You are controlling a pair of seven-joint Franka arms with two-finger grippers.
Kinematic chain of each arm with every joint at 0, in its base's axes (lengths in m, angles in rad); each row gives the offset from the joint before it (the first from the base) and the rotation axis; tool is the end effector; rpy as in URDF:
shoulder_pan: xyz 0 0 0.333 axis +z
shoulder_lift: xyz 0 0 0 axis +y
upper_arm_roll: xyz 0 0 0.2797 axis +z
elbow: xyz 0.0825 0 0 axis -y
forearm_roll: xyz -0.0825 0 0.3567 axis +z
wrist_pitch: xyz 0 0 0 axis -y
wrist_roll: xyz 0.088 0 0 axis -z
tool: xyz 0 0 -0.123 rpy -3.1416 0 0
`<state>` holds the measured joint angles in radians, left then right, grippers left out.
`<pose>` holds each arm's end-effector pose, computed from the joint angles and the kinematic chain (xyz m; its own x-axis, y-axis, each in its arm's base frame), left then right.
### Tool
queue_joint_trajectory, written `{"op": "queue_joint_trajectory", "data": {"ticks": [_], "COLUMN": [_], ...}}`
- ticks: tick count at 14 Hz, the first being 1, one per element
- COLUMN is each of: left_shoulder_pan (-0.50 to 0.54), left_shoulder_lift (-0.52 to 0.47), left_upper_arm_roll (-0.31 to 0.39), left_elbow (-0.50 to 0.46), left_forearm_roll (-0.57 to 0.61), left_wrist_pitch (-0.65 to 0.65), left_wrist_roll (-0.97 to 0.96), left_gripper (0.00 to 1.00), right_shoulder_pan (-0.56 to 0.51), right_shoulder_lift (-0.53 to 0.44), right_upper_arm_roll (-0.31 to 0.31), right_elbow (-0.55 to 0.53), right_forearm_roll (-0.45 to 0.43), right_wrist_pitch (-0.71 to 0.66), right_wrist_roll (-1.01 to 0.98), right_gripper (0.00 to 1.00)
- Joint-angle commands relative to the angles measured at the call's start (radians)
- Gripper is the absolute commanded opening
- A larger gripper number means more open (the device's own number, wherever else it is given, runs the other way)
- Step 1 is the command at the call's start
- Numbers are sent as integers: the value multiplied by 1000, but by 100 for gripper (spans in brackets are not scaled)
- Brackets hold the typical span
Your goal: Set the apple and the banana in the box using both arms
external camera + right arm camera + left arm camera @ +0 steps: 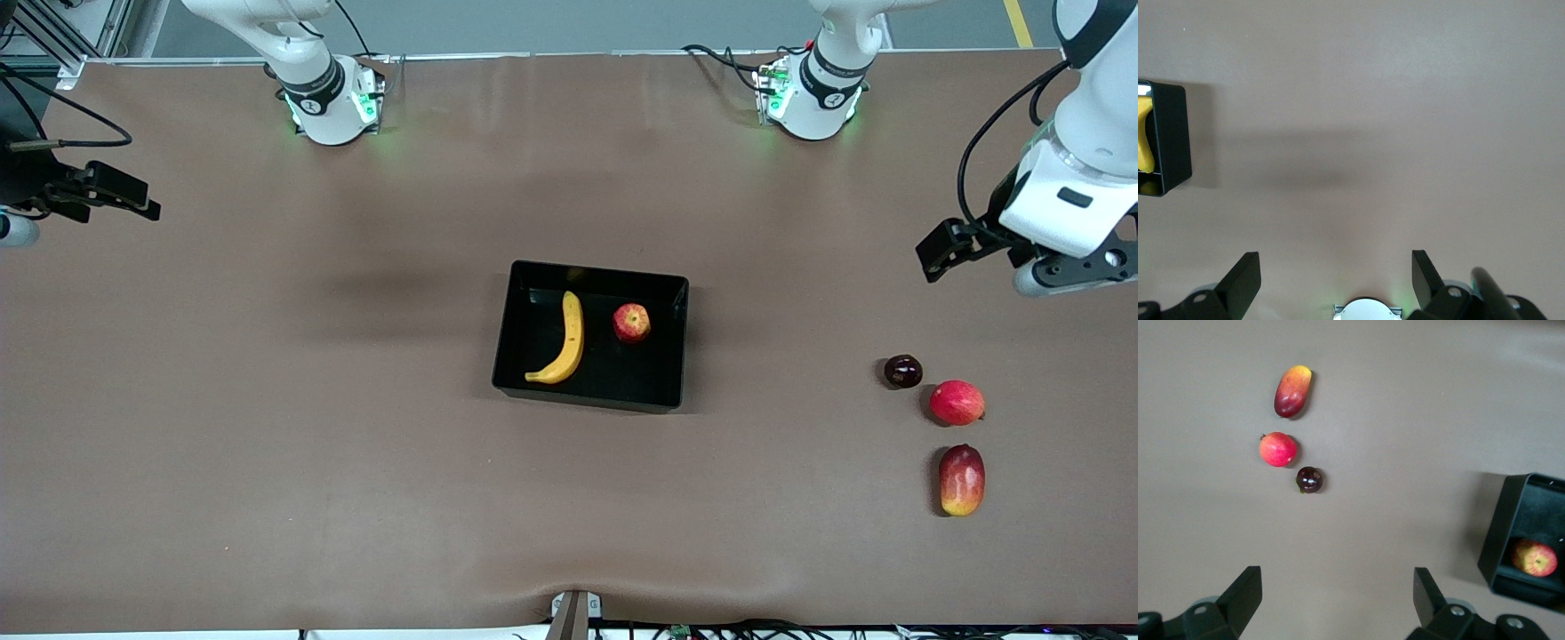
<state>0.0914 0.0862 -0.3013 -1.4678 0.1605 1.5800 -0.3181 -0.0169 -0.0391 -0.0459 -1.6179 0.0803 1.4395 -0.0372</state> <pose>0.5451 -0.0892 0.5755 0.9919 0.1059 0.0703 0.1137 -0.9864 -0.1184 0.4986 -0.0210 0.5618 0.9907 -0.0144 -0.1353 -0.0263 -0.9959 -0.0871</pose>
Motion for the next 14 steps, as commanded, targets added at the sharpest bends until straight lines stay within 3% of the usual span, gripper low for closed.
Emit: {"op": "queue_joint_trajectory", "data": {"ticks": [1,4,14], "left_shoulder_pan": [-44,-70,-65], "left_shoulder_lift": [-63,-108,-148], "left_upper_arm_roll": [103,165,176], "left_elbow": [-71,-117,-115], "left_forearm_roll": [-62,-82,-145], "left_wrist_pitch": [3,5,-27], "left_wrist_roll": [91,142,188], "left_gripper": [100,100,100], "right_shoulder_pan": [-8,-12,-14], "right_shoulder_lift": [1,2,2], "right_upper_arm_roll": [8,8,8], "right_elbow": [7,6,6], "right_forearm_roll": [21,19,19], "right_wrist_pitch": [-10,-11,-25], "right_wrist_roll": [3,3,3], "right_gripper": [100,100,100]}}
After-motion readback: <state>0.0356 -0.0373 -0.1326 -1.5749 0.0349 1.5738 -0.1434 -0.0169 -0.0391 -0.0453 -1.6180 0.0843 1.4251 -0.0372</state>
